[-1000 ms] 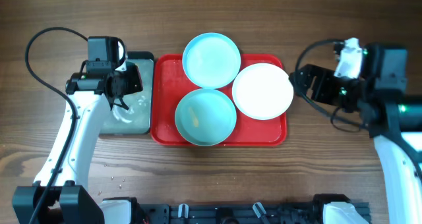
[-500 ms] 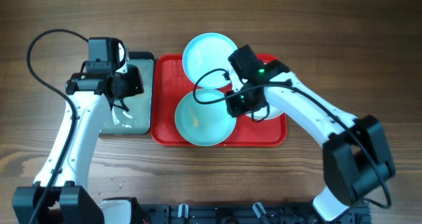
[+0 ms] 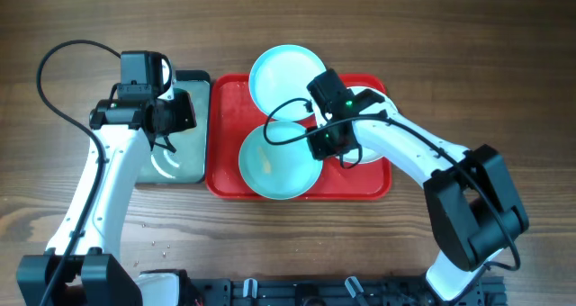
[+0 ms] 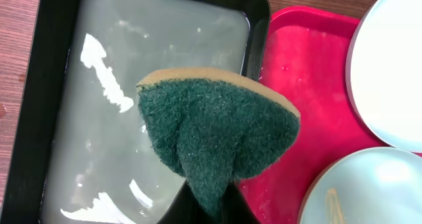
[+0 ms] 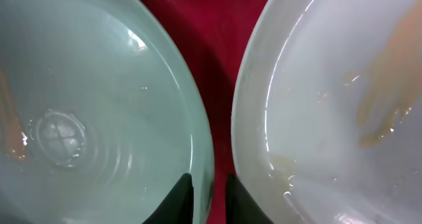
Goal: Clean dirty plates on tray and stack at the side
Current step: 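Reach the right gripper to the lower teal plate and grip its rim, then scrub the teal plate with the sponge in the left gripper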
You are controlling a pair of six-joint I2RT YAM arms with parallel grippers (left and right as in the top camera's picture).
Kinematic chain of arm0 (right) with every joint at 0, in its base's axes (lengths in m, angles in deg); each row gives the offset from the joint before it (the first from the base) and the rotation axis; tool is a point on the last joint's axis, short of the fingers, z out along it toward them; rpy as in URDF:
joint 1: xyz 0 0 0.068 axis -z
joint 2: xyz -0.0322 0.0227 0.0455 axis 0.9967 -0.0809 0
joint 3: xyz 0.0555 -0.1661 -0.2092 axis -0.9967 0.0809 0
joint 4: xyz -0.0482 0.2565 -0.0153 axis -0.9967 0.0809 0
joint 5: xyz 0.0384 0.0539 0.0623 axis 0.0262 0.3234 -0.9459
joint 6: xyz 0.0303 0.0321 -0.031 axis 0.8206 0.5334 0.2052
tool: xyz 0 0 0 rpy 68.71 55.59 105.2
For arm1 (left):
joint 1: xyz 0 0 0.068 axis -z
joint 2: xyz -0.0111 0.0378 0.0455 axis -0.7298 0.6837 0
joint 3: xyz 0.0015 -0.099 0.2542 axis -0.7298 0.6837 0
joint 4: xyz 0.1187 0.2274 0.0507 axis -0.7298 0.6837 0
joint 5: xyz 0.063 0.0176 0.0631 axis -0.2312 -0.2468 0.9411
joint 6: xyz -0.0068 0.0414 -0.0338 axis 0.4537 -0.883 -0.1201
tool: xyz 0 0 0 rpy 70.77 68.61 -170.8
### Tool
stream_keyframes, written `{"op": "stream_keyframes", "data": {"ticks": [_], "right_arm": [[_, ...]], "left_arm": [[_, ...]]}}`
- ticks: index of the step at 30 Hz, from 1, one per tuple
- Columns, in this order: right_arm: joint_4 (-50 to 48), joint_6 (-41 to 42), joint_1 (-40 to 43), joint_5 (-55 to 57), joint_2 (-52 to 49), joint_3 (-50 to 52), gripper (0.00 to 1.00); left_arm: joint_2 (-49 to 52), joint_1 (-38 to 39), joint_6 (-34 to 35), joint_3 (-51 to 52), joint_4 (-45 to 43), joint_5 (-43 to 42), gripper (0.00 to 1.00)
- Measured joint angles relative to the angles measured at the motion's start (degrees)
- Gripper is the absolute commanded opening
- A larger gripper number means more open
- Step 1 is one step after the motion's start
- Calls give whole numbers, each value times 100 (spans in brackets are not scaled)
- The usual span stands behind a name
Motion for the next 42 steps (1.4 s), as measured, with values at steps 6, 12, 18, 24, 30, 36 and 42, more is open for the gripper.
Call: {"op": "stream_keyframes", "data": {"ticks": [6,12,18,24,30,36,42], "right_arm": [[-227,275,0,-323,-4,83,4],[-345,1318,-11,-590,-4,85,6],[-734,1725,-417,-391,-9,85,30],[-839,1742,-525,-44,-15,85,27],[-894,1823,-525,-22,-297,85,17],[-1012,1851,-525,-20,-350,85,14],[-1021,1869,-527,-26,-352,85,24]], "left_arm": [[0,0,0,0,15,0,4],[0,15,0,2,164,-9,4],[-2,26,-2,142,109,-129,4],[-2,35,0,179,114,-291,4],[-2,348,2,190,378,-968,4],[-2,1080,789,282,417,-1309,4],[-7,1561,1611,855,15,-850,4]]}}
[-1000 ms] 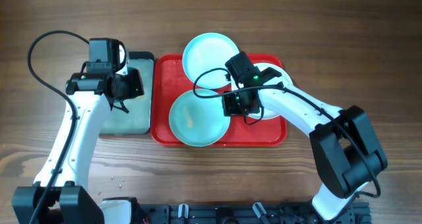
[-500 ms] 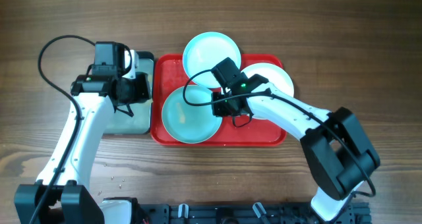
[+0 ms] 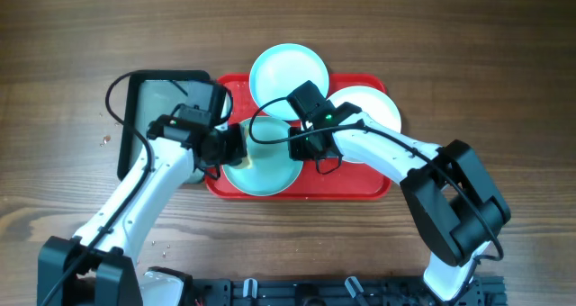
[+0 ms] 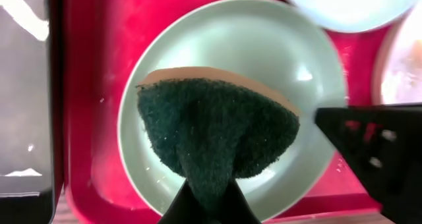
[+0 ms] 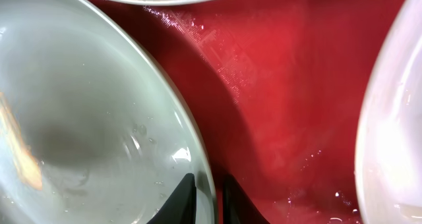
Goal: Clean dirty plates on tray and stack at the side
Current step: 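Scrub the teal plate with the sponge in the left gripper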
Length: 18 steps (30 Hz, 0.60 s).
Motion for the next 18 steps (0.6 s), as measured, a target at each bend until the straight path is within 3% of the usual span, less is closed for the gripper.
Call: {"op": "stream_keyframes", "data": {"ticks": [3,8,11,18], "right_arm": [[-116,0,0,0,0,4,31],[-267,-46,0,2,0,7,30],[-308,-133,0,7,0,9,15],[-352,-153,2,28,0,9,7]], "left_arm": [[0,2,326,133,-212,227,4],[0,2,623,490,-562,306,4],[2,2,671,619,-682,306,4],[76,415,398,664,-1005,391,4]]}}
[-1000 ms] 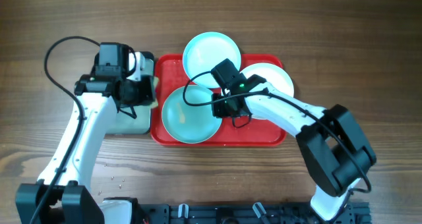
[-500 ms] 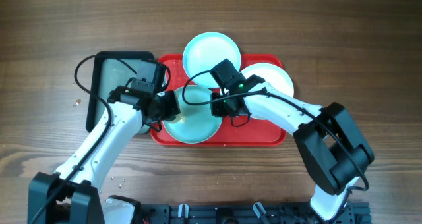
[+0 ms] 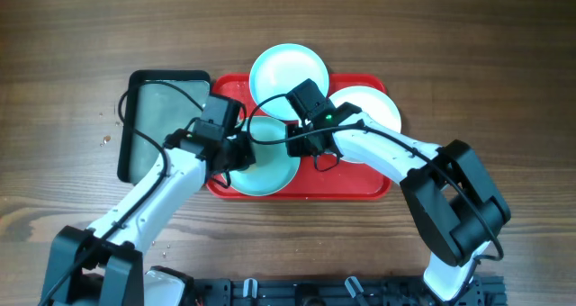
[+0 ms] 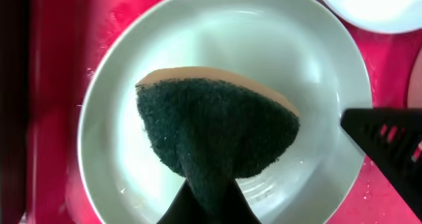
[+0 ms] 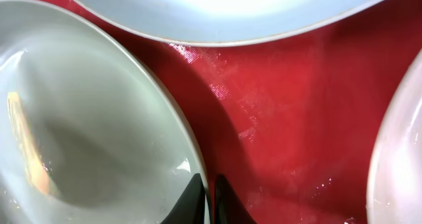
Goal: Clean dirty plates on tray and stack at the side
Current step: 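Scrub the teal plate with the sponge in the left gripper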
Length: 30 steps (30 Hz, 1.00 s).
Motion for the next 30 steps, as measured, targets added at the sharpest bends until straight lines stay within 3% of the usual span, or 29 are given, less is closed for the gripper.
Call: {"op": "stream_keyframes", "data": {"ticks": [16,30], "right_arm": [[72,-2,-11,-4,0,0,4],[87,-162,-4,-35,0,0,4]], "left_arm": [[466,87,-208,4,-260,994,4],[1099,103,-236,-70,-678,979,4]]}}
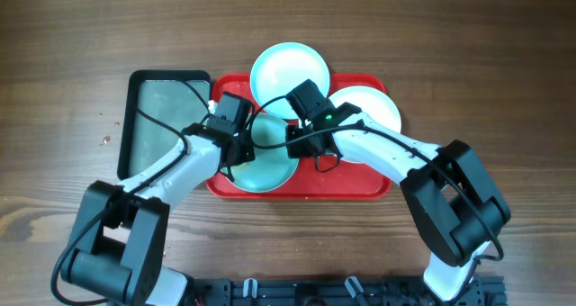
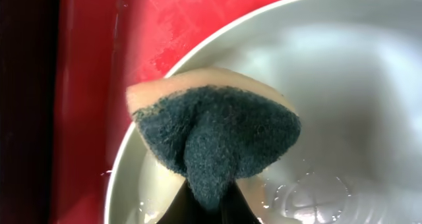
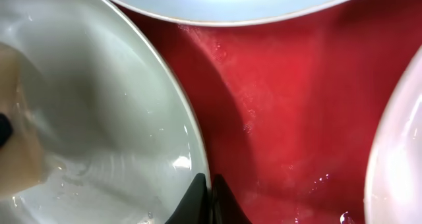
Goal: Clean dirty plates on tray and stack at the side
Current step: 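Scrub the teal plate with the sponge in the left gripper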
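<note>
On the red tray (image 1: 360, 184) lie a pale green plate (image 1: 270, 166) at front left, a light blue plate (image 1: 288, 67) at the back and a white plate (image 1: 373, 108) at the right. My left gripper (image 2: 210, 197) is shut on a green-and-tan sponge (image 2: 214, 128), which presses on the green plate (image 2: 343, 85) near its left rim. My right gripper (image 3: 208, 184) is shut on that plate's right rim (image 3: 194, 138). The sponge's tan side shows at the left edge of the right wrist view.
A black basin of water (image 1: 157, 117) stands left of the tray, right beside my left arm. The blue plate (image 3: 231, 0) and white plate (image 3: 402, 138) lie close around my right gripper. Small crumbs dot the table at the front left.
My left gripper has moved down and toward the green plate's left rim; the sponge, then above the plate's middle, now rests on it. My right gripper still pinches the rim.
At first my left gripper held the sponge over the water basin while my right fingers straddled the green plate's rim. Then the sponge was above the green plate, then closer, and now it touches the plate, whose rim my right gripper clamps.
</note>
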You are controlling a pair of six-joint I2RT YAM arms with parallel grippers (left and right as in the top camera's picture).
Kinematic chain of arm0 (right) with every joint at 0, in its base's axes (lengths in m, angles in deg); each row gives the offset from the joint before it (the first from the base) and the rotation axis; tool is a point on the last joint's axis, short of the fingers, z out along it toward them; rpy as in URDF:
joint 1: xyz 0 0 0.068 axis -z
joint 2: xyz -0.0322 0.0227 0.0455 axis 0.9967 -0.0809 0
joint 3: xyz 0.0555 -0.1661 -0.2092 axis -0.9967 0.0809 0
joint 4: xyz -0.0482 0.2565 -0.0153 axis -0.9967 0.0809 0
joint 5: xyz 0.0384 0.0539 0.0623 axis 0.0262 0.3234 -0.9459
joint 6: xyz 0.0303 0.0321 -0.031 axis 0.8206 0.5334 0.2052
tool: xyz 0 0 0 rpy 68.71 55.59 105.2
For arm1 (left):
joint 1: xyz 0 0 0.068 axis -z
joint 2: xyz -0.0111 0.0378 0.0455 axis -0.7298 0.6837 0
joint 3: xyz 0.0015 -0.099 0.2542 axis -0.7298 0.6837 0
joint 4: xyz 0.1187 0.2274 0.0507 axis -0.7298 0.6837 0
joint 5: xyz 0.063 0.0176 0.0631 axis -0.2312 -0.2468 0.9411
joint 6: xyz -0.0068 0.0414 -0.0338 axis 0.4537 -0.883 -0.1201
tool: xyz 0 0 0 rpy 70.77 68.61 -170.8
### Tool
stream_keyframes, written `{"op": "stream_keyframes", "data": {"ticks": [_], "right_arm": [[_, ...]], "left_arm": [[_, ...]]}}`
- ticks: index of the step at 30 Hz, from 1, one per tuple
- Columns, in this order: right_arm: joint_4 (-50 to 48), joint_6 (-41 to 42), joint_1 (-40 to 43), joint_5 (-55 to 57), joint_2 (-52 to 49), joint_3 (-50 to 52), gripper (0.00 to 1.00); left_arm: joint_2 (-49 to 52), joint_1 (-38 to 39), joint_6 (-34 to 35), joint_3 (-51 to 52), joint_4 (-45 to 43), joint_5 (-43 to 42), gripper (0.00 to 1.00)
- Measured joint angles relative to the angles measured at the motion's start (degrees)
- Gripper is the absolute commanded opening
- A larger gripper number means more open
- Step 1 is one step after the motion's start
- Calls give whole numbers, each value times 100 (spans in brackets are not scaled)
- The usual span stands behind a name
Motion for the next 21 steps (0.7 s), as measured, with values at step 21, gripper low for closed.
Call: {"op": "stream_keyframes", "data": {"ticks": [21], "right_arm": [[-85,-315,48,-289,0,33,4]], "left_arm": [[177,-166,-315,-337,409,-3091,4]]}}
